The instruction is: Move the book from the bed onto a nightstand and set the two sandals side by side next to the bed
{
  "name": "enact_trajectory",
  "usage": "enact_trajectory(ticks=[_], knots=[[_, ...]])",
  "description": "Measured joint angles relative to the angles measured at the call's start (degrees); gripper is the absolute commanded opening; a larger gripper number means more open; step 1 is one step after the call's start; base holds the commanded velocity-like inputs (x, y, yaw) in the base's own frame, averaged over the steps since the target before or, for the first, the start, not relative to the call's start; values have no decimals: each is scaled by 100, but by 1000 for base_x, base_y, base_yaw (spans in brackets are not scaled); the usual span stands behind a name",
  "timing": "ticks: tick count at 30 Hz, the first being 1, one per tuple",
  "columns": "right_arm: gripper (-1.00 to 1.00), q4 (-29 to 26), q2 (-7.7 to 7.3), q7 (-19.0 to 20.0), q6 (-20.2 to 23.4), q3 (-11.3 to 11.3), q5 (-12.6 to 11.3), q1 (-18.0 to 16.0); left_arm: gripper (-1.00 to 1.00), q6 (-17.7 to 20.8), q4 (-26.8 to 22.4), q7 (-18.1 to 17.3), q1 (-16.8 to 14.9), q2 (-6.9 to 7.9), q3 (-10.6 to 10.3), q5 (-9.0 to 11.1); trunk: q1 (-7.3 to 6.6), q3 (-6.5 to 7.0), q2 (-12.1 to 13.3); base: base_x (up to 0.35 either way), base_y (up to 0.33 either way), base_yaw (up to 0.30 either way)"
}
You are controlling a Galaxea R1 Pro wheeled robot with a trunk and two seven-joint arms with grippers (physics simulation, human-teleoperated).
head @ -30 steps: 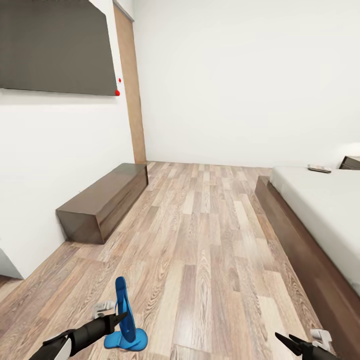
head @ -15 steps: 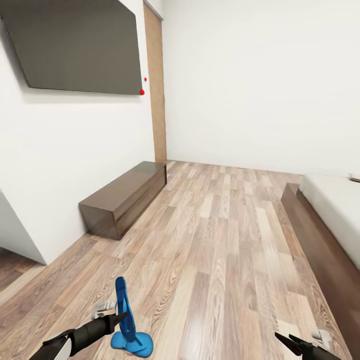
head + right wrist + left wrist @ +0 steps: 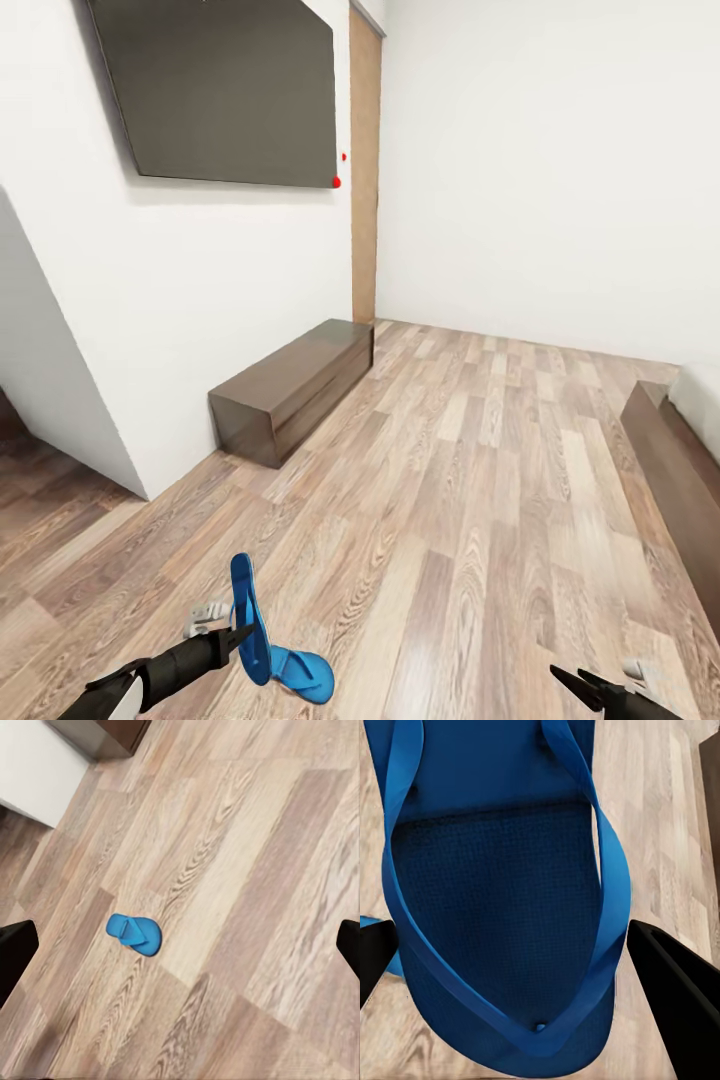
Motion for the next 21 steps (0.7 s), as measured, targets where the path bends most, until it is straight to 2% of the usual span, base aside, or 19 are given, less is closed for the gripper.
enact_trajectory(ticks=[8, 21], knots=[[100, 6, 0, 0, 0, 2, 0, 0, -100, -2, 0, 0, 0, -3, -1, -1, 0, -17, 0, 12, -14, 291], [100, 6, 0, 0, 0, 0, 1, 0, -100, -2, 0, 0, 0, -9, 1, 3, -1, -46, 0, 134, -128, 291]])
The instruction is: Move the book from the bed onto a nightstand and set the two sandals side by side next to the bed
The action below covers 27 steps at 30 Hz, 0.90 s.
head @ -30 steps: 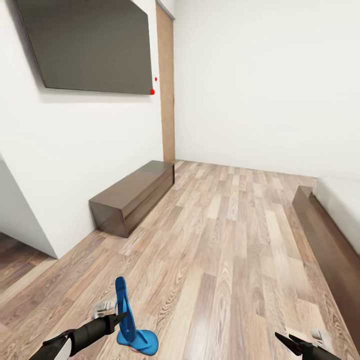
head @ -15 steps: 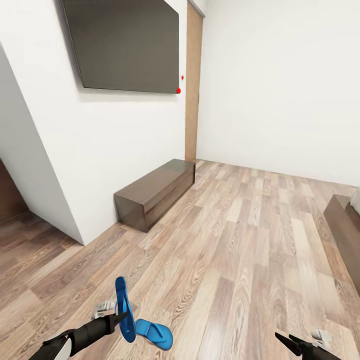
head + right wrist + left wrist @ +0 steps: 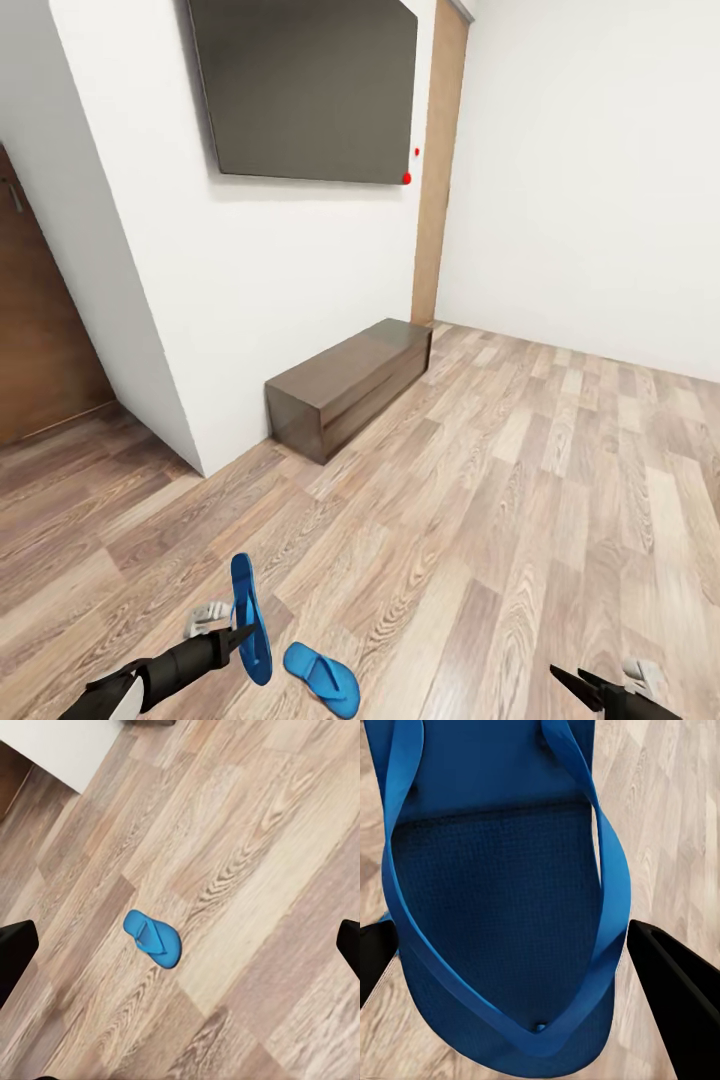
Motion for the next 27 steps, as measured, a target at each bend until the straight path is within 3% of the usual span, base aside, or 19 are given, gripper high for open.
enact_trajectory(ticks=[27], knots=[[100, 0, 0, 0, 0, -1, -1, 0, -100, 0, 0, 0, 1, -2, -2, -5, 1, -62, 0, 3, -3, 290]])
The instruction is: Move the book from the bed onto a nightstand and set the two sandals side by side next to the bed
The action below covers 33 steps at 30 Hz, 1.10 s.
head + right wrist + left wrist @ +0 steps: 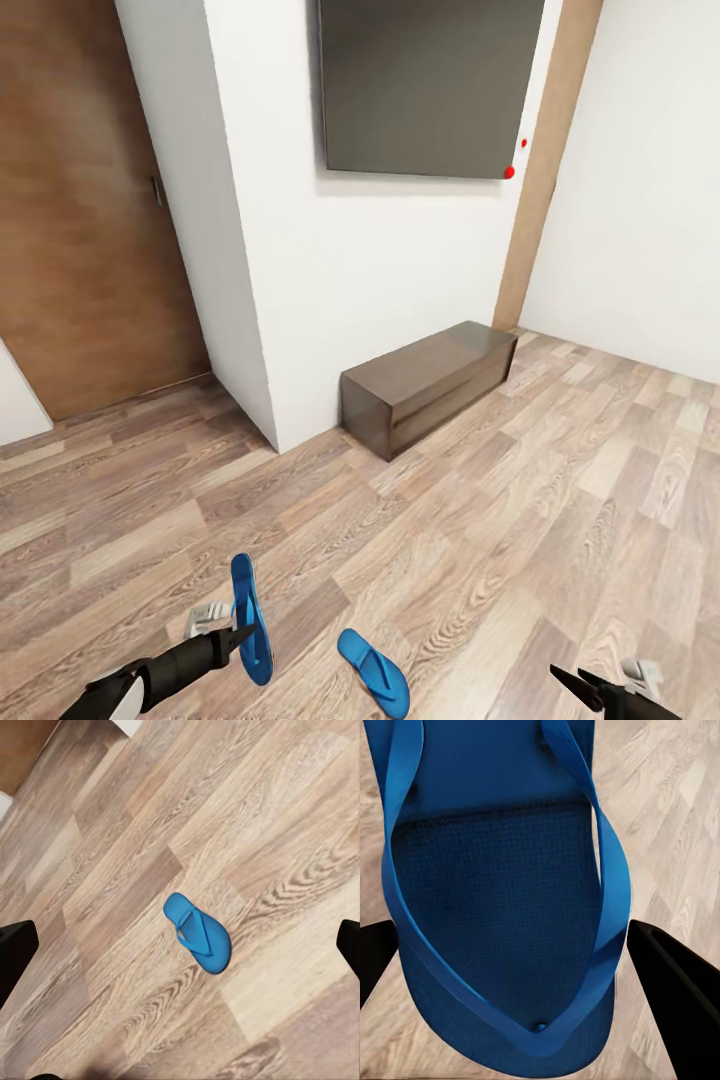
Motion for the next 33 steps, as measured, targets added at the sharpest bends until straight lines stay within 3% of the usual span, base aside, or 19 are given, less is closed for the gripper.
enact_trajectory(ticks=[18, 33], knots=[[100, -4, 0, 0, 0, 0, 0, 0, -100, 0, 0, 0, 2, 2, 1, 4, 0, -42, 0, 54, -47, 283], [100, -7, -1, 8, 0, -1, -2, 2, -100, 0, 2, 0, -4, 2, 3, 3, 0, -50, 0, 2, -1, 32]])
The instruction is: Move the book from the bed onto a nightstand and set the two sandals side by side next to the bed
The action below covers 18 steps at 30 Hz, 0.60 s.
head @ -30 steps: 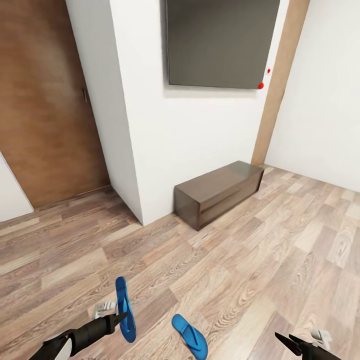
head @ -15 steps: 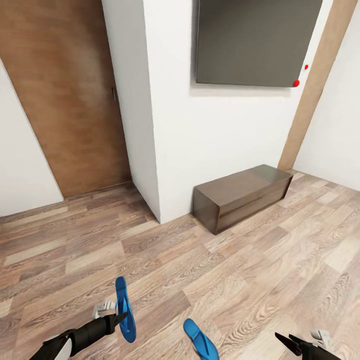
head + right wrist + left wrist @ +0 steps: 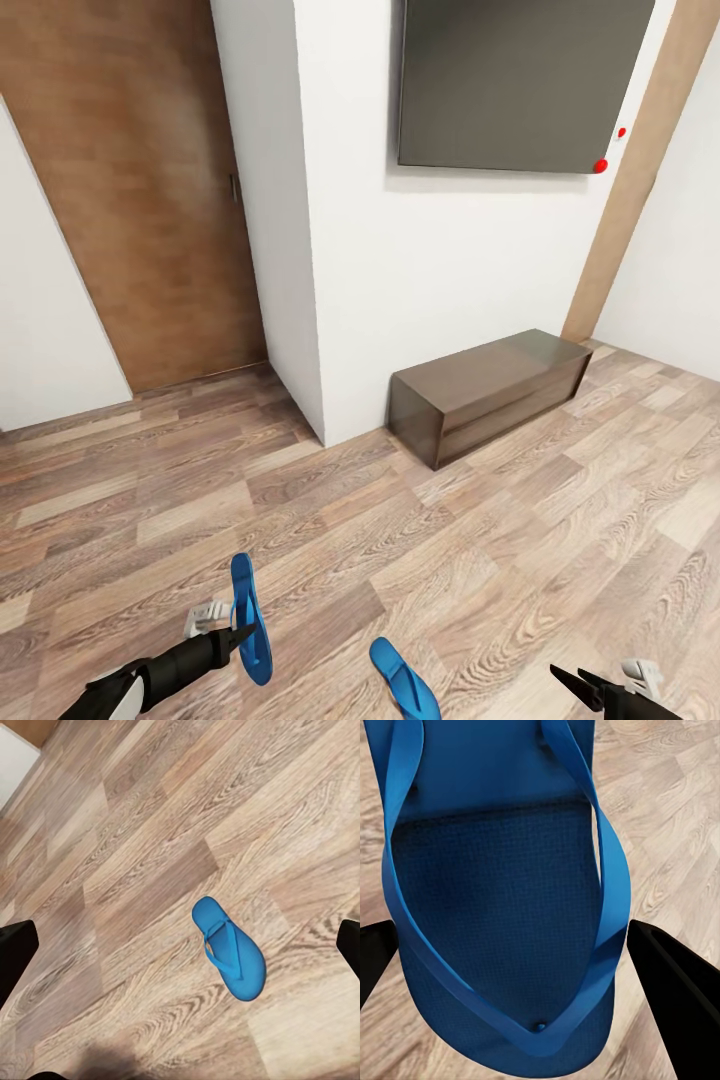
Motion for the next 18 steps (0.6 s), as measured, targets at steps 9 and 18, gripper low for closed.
enact_trajectory(ticks=[9, 18], knots=[[100, -3, 0, 1, 0, 0, 0, 0, -100, 0, 0, 0, 2, 0, 0, -1, 0, 0, 0, 0, 0, 31], [100, -1, 0, 1, 0, 1, 1, -2, -100, 0, -2, 0, 3, 1, -1, 2, 0, 0, 0, 0, 0, 210]])
